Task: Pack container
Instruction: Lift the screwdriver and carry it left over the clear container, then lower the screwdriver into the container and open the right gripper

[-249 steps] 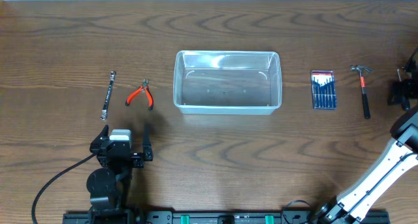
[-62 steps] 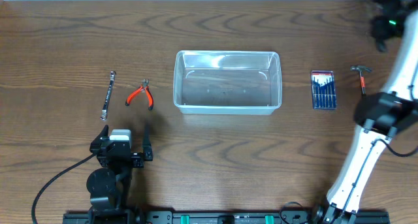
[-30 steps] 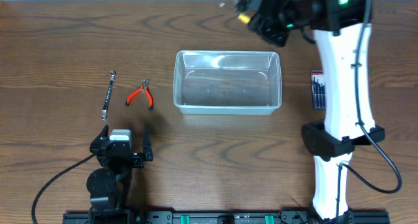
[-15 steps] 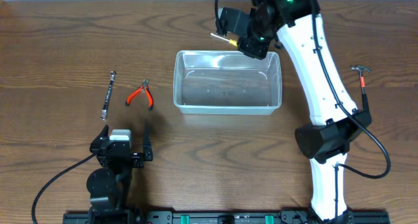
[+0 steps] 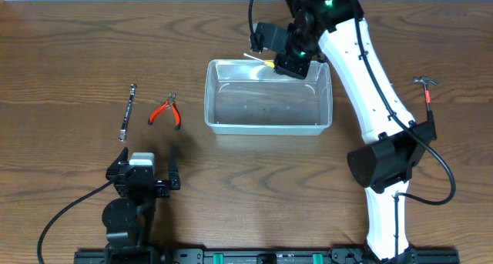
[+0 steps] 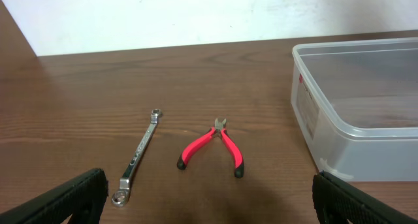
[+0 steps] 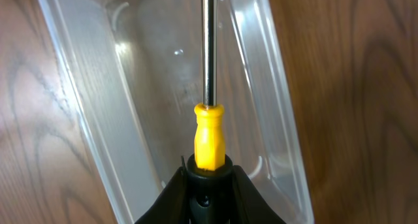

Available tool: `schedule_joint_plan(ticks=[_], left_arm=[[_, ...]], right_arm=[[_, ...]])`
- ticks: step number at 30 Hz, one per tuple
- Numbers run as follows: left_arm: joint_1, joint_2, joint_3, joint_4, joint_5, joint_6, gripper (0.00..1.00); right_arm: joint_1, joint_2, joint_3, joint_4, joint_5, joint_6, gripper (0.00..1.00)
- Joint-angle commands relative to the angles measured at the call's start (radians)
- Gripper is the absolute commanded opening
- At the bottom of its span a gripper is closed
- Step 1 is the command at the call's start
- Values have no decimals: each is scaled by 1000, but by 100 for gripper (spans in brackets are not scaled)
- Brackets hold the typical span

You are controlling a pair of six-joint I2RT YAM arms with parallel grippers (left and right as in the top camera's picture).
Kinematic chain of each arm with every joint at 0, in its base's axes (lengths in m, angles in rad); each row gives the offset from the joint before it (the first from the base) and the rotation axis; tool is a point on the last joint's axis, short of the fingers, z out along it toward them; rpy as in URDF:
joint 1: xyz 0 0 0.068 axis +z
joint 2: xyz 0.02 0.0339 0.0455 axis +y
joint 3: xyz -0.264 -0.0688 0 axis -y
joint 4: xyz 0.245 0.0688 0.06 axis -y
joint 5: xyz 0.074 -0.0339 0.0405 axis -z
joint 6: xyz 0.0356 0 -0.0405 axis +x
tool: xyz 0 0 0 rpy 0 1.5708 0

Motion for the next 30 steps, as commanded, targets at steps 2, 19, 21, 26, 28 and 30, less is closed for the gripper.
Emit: schedule_joint_plan(ticks=[2, 19, 21, 26, 28, 30], left_arm=[[4, -6, -25, -8, -8, -2, 98], [4, -6, -25, -8, -8, -2, 98], [4, -6, -25, -8, -8, -2, 98], [4, -6, -25, -8, -8, -2, 98], [4, -6, -25, -8, -8, -2, 98], [4, -6, -25, -8, -8, -2, 98]], right_arm=[[27, 5, -50, 9, -43, -16, 1], [42, 5, -245, 95, -63, -14, 1], [42, 5, -264, 102, -75, -14, 1], [42, 5, -305, 126, -84, -14, 1], [42, 5, -314, 136, -84, -14, 1], [42, 5, -321, 144, -85, -13, 1]])
